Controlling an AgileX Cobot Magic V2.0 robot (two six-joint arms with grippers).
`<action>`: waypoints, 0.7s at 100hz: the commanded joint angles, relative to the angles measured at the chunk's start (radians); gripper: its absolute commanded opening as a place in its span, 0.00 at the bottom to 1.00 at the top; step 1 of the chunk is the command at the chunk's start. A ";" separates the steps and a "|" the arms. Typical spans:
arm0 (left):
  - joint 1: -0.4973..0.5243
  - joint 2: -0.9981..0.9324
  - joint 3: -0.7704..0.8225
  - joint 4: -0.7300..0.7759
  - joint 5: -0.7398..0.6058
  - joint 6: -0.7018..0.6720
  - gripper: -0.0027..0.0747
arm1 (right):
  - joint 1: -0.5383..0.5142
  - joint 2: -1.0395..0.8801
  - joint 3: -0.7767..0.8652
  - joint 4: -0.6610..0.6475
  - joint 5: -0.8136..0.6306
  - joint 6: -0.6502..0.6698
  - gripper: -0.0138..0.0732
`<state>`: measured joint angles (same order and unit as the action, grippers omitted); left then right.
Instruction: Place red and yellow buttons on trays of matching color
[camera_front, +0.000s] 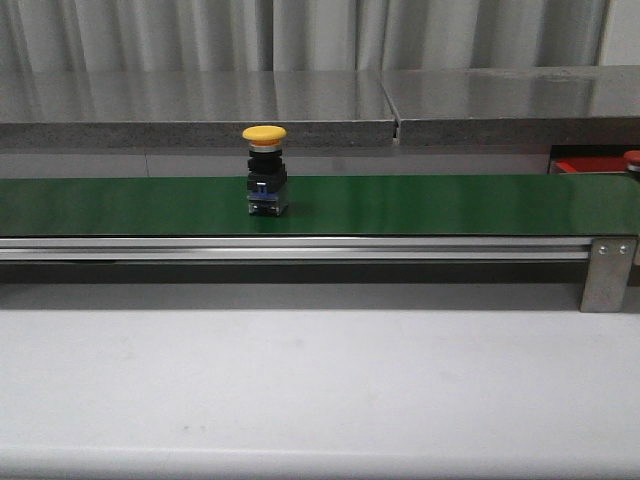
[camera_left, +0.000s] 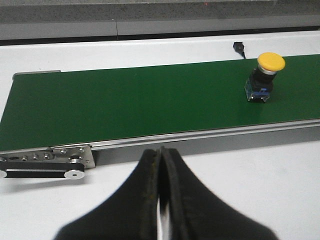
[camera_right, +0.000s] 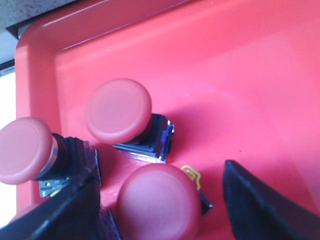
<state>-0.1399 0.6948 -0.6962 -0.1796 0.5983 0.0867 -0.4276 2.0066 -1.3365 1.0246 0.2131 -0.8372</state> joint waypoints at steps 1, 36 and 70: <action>-0.007 -0.004 -0.029 -0.015 -0.069 0.000 0.01 | -0.003 -0.065 -0.030 0.021 -0.011 -0.005 0.77; -0.007 -0.004 -0.029 -0.015 -0.069 0.000 0.01 | -0.003 -0.167 -0.024 0.007 0.053 -0.007 0.77; -0.007 -0.004 -0.029 -0.015 -0.069 0.000 0.01 | -0.003 -0.360 0.070 0.005 0.071 -0.025 0.77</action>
<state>-0.1399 0.6948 -0.6962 -0.1796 0.5983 0.0867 -0.4276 1.7444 -1.2665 1.0216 0.2997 -0.8454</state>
